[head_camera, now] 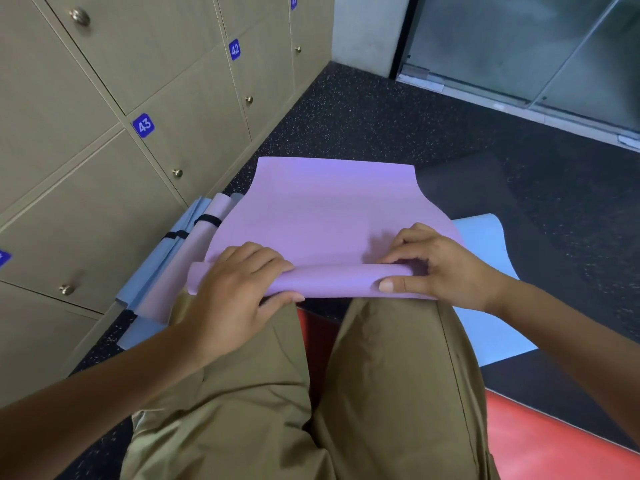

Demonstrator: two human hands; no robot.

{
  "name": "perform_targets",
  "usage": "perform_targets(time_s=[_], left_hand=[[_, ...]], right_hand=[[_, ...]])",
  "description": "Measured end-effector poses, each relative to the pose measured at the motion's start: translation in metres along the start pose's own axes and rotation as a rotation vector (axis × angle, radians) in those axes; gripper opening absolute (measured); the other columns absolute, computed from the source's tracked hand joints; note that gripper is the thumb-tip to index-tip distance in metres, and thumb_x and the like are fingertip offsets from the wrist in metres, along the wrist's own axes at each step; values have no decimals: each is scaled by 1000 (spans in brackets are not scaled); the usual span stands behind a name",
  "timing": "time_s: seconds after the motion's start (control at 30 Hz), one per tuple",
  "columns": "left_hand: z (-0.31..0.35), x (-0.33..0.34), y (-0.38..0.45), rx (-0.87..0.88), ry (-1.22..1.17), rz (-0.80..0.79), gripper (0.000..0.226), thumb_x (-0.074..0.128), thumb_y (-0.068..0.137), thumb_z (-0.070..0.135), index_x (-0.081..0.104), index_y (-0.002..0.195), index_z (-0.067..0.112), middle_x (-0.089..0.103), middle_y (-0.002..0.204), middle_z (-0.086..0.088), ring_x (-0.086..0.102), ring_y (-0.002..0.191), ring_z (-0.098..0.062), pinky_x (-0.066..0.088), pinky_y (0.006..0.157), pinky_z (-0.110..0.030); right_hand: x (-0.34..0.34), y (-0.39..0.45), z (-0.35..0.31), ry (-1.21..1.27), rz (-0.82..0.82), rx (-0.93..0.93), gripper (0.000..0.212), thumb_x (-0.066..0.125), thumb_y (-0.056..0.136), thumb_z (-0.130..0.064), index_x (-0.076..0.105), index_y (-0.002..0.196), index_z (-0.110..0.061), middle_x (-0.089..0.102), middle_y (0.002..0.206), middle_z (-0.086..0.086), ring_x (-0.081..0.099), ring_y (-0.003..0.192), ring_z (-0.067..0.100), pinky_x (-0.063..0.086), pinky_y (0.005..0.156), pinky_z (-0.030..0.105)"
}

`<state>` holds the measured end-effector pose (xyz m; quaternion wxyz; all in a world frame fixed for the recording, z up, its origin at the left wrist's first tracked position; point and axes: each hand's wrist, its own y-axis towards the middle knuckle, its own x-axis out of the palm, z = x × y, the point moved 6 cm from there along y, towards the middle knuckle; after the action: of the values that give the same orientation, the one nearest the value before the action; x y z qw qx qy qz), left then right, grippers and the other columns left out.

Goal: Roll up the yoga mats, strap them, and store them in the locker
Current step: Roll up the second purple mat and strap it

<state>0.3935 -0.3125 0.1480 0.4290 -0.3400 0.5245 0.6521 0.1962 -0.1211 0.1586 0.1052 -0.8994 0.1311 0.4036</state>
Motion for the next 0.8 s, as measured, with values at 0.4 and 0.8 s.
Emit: perform_targets(time_s=[0.4,0.8], left_hand=[[-33,17,27,-148,-230,-265,57,35,93,74,68,95,28,66,90,16,54,88,-5,46,76,-32],[-23,1,34,-149,-62,-159,49,38,95,53,75,113,26,62,110,6,59,93,-22,49,79,-41]], right_hand=[[15,-25,-25,-566,527,-23,34,44,105,-35,72,101,-15,63,93,3,55,83,29,44,72,46],[6,8,-6,-371,279,131,46,27,98,-58,63,99,-30,55,85,-10,52,84,13,41,64,34]])
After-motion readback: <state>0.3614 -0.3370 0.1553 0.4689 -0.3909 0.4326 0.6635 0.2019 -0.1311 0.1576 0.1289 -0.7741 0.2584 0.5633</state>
